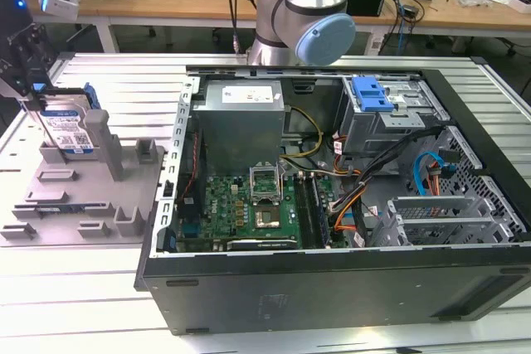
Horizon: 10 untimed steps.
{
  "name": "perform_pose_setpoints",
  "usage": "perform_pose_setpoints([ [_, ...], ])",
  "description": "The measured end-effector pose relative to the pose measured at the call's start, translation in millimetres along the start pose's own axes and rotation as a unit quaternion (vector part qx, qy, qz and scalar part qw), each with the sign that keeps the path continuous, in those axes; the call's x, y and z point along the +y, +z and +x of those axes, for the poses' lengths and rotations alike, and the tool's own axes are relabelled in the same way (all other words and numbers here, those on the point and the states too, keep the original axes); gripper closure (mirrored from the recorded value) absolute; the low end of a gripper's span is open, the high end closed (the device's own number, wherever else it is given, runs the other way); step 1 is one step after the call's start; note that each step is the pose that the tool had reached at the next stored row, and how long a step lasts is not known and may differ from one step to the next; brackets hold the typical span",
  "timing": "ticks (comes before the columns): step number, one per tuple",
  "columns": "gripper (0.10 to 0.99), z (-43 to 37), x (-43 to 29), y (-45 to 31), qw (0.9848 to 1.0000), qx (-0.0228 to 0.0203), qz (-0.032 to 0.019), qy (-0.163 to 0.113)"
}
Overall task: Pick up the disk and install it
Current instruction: 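Pick up the disk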
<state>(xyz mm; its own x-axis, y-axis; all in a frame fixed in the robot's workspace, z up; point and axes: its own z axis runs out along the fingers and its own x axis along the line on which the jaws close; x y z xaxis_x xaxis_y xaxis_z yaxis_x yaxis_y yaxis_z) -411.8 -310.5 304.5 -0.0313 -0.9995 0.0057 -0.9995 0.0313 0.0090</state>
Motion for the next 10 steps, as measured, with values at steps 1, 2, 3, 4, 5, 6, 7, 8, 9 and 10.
perform_pose_setpoints([
  [1,0.604,0.0,0.0,0.3,1.0,0.0,0.0,0.0],
  [2,0.604,0.0,0.0,0.6,1.0,0.0,0.0001,0.0],
  [3,0.604,0.0,0.0,0.8,1.0,0.0,0.0,0.0],
  [4,0.604,0.0,0.0,0.9,1.0,0.0,0.0,0.0],
  [5,0.604,0.0,0.0,1.1,1.0,0.0,0.0,0.0],
  [6,0.604,0.0,0.0,1.2,1.0,0.0,0.0,0.0],
  [7,0.604,0.0,0.0,1.4,1.0,0.0,0.0,0.0],
  [8,0.604,0.0,0.0,1.6,1.0,0.0,0.0,0.0],
  [9,0.604,0.0,0.0,1.8,1.0,0.0,0.0,0.0],
  [10,0.604,0.0,0.0,1.9,1.0,0.0,0.0,0.0],
])
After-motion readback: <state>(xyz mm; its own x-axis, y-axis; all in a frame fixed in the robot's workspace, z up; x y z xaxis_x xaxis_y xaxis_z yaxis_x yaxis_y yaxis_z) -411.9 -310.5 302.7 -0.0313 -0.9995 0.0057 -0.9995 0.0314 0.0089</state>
